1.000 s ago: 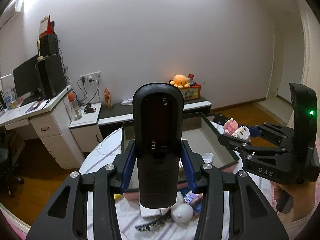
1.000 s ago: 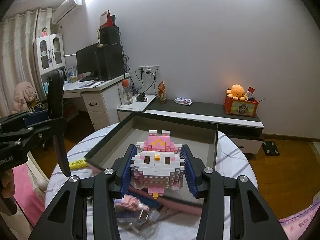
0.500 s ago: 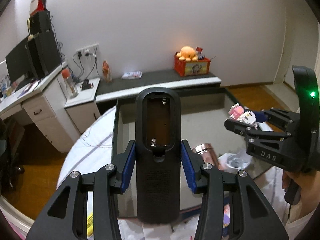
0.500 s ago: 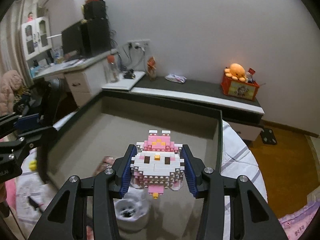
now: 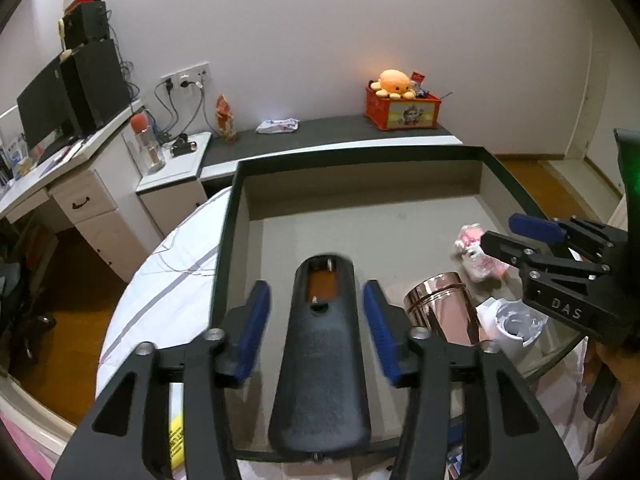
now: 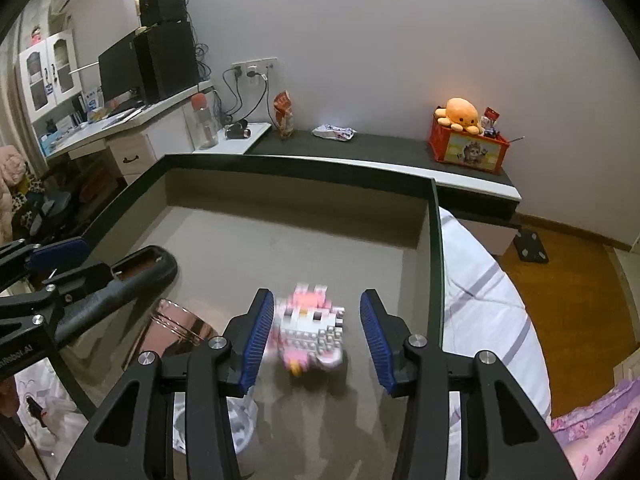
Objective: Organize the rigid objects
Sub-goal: 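Open both tools to release the items and withdraw from the box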
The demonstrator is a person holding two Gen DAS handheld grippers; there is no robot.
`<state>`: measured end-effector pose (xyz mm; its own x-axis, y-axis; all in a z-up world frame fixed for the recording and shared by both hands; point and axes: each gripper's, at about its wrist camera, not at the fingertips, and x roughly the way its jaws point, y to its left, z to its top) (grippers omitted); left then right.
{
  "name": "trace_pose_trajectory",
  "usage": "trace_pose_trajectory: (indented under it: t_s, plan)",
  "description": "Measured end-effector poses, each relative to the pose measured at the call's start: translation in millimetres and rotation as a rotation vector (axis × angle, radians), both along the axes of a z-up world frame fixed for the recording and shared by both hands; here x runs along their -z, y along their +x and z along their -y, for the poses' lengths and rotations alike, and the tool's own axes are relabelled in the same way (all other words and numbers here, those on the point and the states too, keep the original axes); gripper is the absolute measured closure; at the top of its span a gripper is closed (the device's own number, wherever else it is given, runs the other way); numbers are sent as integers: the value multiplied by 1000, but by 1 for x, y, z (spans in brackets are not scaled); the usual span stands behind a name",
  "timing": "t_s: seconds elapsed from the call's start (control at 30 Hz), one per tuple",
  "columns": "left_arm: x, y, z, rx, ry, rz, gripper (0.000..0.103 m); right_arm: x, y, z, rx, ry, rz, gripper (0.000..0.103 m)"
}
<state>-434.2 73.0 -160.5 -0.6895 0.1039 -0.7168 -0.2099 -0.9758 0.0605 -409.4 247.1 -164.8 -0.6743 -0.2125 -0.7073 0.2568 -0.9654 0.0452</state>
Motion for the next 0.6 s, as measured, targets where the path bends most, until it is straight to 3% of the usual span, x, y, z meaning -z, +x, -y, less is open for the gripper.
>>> trace_pose_trajectory:
  t_s: [0.07,0.13,0.23,0.4,0.6]
  plan:
    - [-5,8,0,-8,-6,-18,36,-2,3,-2,-6,-23,0,47]
    - [-11,17,0,-18,-6,-37,15,-8,11,-4,1,-44,-13,38]
    - [-24,34,0,-46,-41,-88,3,-23,25,-5,7,-56,-49,27]
    - [-52,74,13,-58,-42,-172,1,-57,66,-3,-16,-98,-128,23]
    - [-83,139,33,-110,5,-301,0,-100,134,1,-17,-116,-312,15]
